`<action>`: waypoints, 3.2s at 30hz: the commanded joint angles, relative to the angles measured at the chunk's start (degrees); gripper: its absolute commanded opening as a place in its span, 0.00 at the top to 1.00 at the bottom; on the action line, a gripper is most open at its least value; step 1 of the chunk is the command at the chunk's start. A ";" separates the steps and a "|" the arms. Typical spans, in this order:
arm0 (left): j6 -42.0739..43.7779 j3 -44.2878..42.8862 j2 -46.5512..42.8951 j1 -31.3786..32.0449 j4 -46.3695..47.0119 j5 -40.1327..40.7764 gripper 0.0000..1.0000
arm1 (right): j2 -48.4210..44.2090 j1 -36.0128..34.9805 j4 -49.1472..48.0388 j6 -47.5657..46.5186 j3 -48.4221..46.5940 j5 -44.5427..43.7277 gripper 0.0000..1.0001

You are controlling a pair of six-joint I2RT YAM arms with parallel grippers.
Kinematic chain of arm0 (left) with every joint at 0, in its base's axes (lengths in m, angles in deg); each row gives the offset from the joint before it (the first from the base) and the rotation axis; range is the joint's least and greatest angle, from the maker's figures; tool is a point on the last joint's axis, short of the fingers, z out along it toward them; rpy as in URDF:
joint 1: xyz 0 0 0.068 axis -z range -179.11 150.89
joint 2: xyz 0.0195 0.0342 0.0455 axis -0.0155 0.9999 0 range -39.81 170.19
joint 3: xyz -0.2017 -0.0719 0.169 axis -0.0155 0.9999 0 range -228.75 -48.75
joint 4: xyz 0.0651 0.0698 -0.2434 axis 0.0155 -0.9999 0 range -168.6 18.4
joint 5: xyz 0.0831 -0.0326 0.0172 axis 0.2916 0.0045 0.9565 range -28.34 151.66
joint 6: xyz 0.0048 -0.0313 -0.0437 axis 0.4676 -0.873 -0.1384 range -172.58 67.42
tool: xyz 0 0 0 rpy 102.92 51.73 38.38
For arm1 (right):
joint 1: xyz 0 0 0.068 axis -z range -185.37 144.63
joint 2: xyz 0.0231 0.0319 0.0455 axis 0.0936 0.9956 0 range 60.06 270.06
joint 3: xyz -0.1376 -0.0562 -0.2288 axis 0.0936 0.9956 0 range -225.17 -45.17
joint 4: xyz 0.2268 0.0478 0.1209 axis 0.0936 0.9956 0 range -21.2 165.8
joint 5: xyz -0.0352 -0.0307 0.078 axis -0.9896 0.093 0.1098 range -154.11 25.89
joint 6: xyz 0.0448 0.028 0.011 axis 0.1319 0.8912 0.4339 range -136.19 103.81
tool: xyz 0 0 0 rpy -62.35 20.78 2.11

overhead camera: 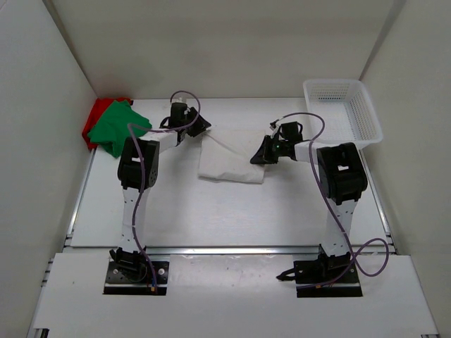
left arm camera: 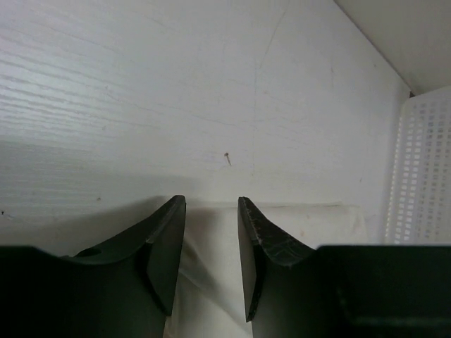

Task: Fold and stack the t-shirts
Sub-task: Fold the long partially folded tshirt into a neat square, then put the neatly folded tshirt into the corner of the board with the left arm

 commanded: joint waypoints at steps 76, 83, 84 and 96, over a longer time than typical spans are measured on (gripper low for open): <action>-4.92 49.45 -54.00 -26.68 12.19 15.13 0.01 | -39.38 -9.04 -8.33 1.05 40.80 -3.08 0.00; 2.81 57.36 -65.24 -15.00 8.24 20.91 0.01 | -37.09 -14.93 -7.16 -2.91 36.84 -2.65 0.01; 2.74 58.86 -66.65 -11.59 6.84 21.36 0.01 | -36.83 -16.06 -7.00 -3.00 36.75 -2.82 0.01; 1.96 71.95 -79.30 6.20 -5.39 17.78 0.01 | -47.28 -18.10 -15.70 0.87 46.50 -1.50 0.01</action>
